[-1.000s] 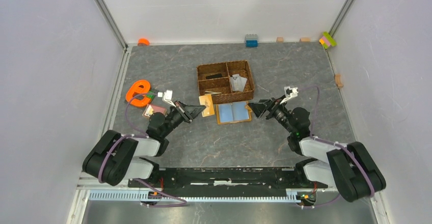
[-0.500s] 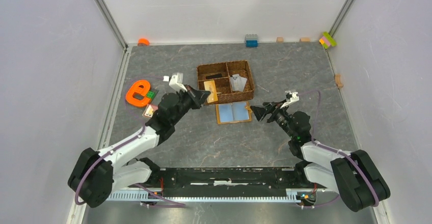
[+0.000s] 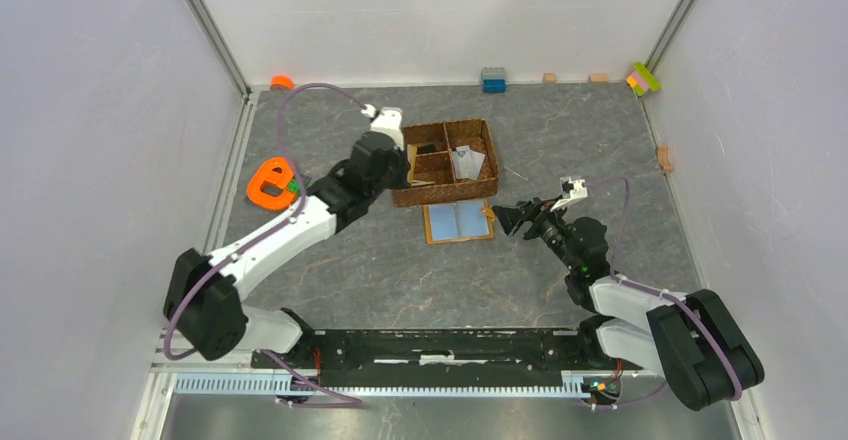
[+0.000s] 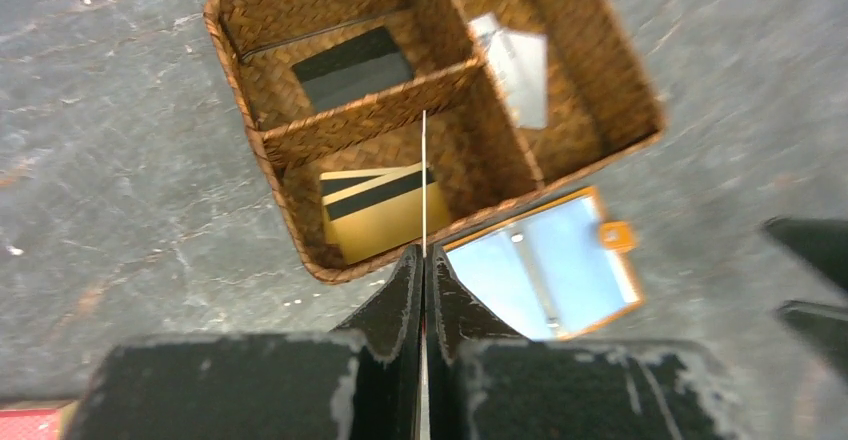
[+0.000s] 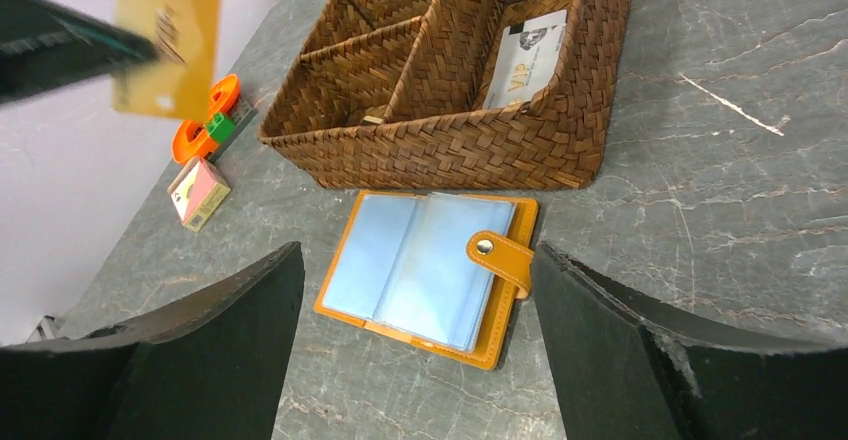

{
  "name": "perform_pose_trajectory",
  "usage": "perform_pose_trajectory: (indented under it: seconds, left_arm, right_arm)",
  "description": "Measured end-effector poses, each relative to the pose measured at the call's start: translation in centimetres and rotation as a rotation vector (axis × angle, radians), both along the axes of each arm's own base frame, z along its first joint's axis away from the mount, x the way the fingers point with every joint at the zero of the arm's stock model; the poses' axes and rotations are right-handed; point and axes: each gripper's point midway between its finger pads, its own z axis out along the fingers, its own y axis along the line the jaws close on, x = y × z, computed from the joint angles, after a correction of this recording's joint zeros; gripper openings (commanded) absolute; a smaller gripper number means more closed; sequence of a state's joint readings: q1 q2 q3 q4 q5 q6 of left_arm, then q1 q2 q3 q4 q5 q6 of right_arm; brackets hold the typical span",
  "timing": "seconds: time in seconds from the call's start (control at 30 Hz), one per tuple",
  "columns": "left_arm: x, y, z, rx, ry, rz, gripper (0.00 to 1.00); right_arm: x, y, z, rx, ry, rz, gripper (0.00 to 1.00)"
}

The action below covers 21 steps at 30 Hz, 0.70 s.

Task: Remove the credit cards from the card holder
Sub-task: Place the credit card in the storage box.

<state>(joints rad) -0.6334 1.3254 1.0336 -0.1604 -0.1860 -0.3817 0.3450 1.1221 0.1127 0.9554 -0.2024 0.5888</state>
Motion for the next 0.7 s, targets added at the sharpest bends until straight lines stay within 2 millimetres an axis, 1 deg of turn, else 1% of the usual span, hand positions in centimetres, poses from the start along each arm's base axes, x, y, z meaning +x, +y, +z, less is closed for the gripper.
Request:
perform_pose_trajectory:
  seconds: [0.1,0.2,0.27,0.33,0.4,0.47,0.5,0.6,0.7]
  left_arm:
    - [-0.3,-0.8,-3.1,0.215,-0.021,-0.029,0.02]
    - [-1.2,-2.0,-5.0,0.404,-0.061,-0.091,0.02]
    - [-1.9,-2.6,-5.2,0.489,-0.112,-0.137,0.02]
    - [-2.1,-2.7,-4.8,0.536,-0.181,-0.164,0.02]
    - [-2.4,-2.2,-4.9,0.585,-0.242,-0.185,0.02]
    - [-2.5,-1.9,-5.4,0.633,-0.270,-0.220,0.02]
    - [-2.5,-1.9,-5.6,0.653,-0.282,-0.238,0.02]
    - [-2.2,-2.1,-6.2,0.715,-0.313,-0.292,0.02]
    - [-1.6,-2.6,-7.3,0.789,-0.333,-0.338,0.02]
  right_arm:
    - [0.4,0.3,0.2,0.026,0.027,0.000,0.87]
    - [1.1,0.7,0.5,0.046,0.062,-0.002,0.87]
    - [2.0,1.0,1.0,0.044,0.090,-0.003,0.87]
    - [3.2,1.5,1.6,0.031,0.108,0.002,0.86]
    - [4.2,2.0,2.1,0.002,0.121,0.015,0.86]
    - [4.8,2.3,1.9,-0.038,0.135,0.027,0.86]
    - [4.8,2.4,1.6,-0.054,0.142,0.034,0.85]
    - [4.0,2.6,-0.2,-0.091,0.203,0.064,0.83]
    - [2.7,3.9,-1.0,-0.081,0.246,0.137,0.84]
